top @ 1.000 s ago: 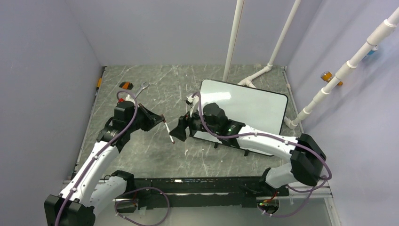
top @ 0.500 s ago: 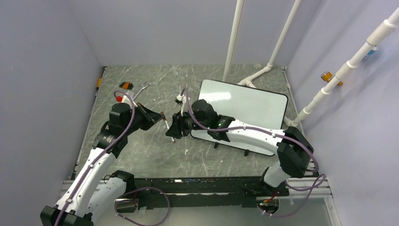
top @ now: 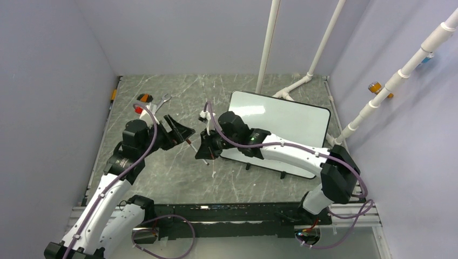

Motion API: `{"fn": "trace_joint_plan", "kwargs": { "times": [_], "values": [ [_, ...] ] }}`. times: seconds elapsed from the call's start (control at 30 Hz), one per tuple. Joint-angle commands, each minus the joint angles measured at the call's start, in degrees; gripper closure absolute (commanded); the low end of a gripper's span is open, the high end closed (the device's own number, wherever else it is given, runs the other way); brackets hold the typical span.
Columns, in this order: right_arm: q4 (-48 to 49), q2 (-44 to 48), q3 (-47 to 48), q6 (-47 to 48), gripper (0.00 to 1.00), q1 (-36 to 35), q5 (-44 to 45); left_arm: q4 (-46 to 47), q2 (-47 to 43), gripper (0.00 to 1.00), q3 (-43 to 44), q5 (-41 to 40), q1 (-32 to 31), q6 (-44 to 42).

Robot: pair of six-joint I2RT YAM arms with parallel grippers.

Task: Write a sentence on the whiteboard
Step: Open the whiteboard marker.

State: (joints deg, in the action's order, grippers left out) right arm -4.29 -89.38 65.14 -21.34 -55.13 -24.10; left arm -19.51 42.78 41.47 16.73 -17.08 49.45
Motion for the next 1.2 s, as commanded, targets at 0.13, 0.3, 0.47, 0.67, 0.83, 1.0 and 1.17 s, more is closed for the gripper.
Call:
{"fn": "trace_joint_plan", "kwargs": {
  "times": [0.13, 0.3, 0.47, 0.67, 0.83, 1.0, 1.17],
  "values": [
    [-5.24, 10.38, 0.82, 3.58, 1.00, 5.25, -15.34, 4.53, -2.65, 0.12, 4.27, 8.81, -0.15, -17.40],
    [-2.85, 14.73, -1.76, -0.41, 1.00, 11.55, -28.04, 14.98, -3.72, 0.21, 3.64, 24.69, -0.15, -21.14],
    [-4.04, 17.31, -1.12, -0.95, 1.00, 12.95, -35.03, 29.13, -4.11, 0.14, 1.70, 32.94, -0.14, -21.09],
    [2.38, 18.88, -2.03, -7.00, 1.00, 13.10, -41.44, 48.68, 2.90, 0.11, 1.96, 43.72, -0.12, -12.72],
    [8.84, 19.74, -2.46, -12.37, 1.00, 13.45, -44.15, 63.26, 8.25, 0.21, 2.04, 50.22, -0.21, -4.15],
    [8.26, 18.86, -1.03, -13.73, 1.00, 13.70, -44.77, 65.61, 10.19, 0.30, 3.77, 53.66, -0.75, -2.43],
    [9.62, 18.03, -0.78, -14.87, 1.00, 13.89, -45.03, 60.75, 10.17, 0.39, 5.01, 54.58, -2.26, -5.42]
  ]
}}
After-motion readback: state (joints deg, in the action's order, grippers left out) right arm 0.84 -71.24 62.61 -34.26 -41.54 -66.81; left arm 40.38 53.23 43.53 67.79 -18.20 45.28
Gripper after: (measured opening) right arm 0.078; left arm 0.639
